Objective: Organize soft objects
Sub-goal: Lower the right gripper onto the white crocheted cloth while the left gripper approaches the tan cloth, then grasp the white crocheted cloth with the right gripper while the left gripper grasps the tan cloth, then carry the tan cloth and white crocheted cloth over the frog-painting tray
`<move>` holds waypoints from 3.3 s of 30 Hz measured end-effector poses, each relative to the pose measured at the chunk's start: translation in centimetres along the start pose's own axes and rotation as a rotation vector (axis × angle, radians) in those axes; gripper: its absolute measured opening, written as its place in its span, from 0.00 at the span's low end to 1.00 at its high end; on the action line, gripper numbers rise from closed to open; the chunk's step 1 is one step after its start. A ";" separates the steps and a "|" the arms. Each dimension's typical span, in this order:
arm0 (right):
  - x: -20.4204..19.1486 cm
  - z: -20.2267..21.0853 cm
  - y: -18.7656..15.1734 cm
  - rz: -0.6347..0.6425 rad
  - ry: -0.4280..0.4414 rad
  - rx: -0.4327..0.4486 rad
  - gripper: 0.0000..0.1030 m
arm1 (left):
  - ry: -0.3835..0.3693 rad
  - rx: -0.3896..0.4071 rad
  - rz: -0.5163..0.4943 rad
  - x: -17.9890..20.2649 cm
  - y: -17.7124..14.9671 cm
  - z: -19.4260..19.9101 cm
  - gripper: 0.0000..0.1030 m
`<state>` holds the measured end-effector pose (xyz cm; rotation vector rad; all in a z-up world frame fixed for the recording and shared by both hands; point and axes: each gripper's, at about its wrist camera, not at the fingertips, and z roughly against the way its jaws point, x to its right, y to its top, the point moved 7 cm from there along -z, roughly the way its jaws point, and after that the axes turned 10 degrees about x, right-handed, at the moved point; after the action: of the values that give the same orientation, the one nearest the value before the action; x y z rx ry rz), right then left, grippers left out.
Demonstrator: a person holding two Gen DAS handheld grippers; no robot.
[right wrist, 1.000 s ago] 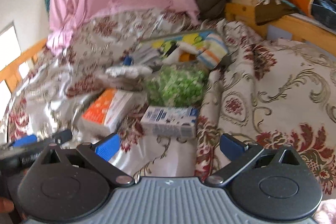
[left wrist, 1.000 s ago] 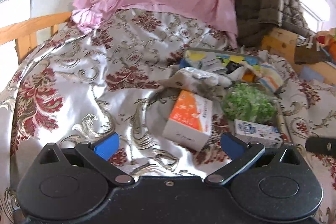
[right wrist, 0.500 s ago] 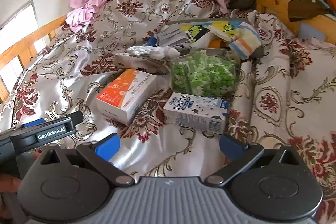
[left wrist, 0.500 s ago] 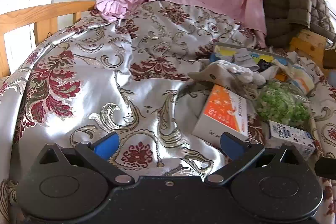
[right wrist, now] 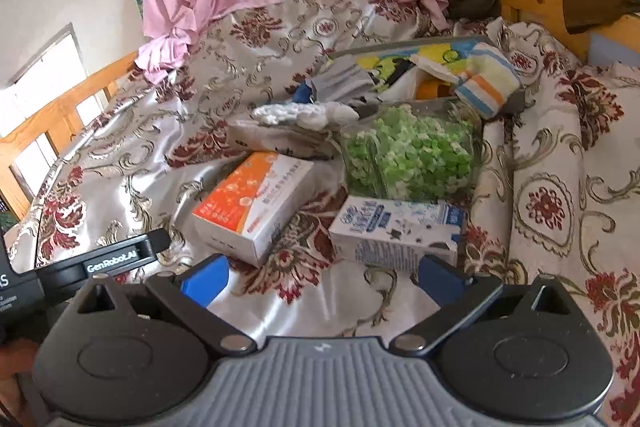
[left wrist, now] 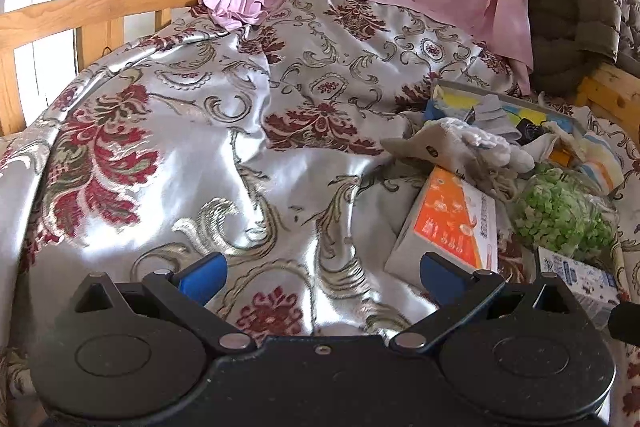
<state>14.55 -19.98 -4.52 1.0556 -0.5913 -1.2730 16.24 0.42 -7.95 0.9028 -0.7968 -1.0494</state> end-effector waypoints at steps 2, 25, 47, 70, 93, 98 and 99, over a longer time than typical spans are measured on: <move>-0.2 -0.4 0.3 0.009 -0.001 0.019 1.00 | -0.011 0.005 0.007 0.2 0.3 -0.4 0.99; -1.8 -6.8 5.4 0.068 0.085 0.245 1.00 | -0.038 0.053 0.070 1.3 3.7 -4.2 0.99; 1.3 -18.7 10.6 0.123 0.122 0.172 1.00 | -0.193 -0.077 0.310 2.9 5.9 -12.2 0.99; -1.4 -22.2 8.2 0.214 0.169 0.007 0.92 | -0.344 -0.247 0.634 3.6 4.7 -18.9 0.77; -2.7 -22.0 7.5 0.254 0.180 0.052 0.39 | -0.373 -0.204 0.650 3.4 4.3 -18.1 0.26; -2.2 -21.7 8.2 0.268 0.142 0.090 0.34 | -0.354 -0.200 0.643 3.1 4.0 -17.9 0.15; -1.9 -21.7 8.3 0.260 0.138 0.089 0.33 | -0.357 -0.203 0.641 3.1 4.0 -18.0 0.15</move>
<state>36.38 -12.01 -6.35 1.0913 -0.6604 -0.9465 34.51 2.51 -11.48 0.2453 -1.1557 -0.7037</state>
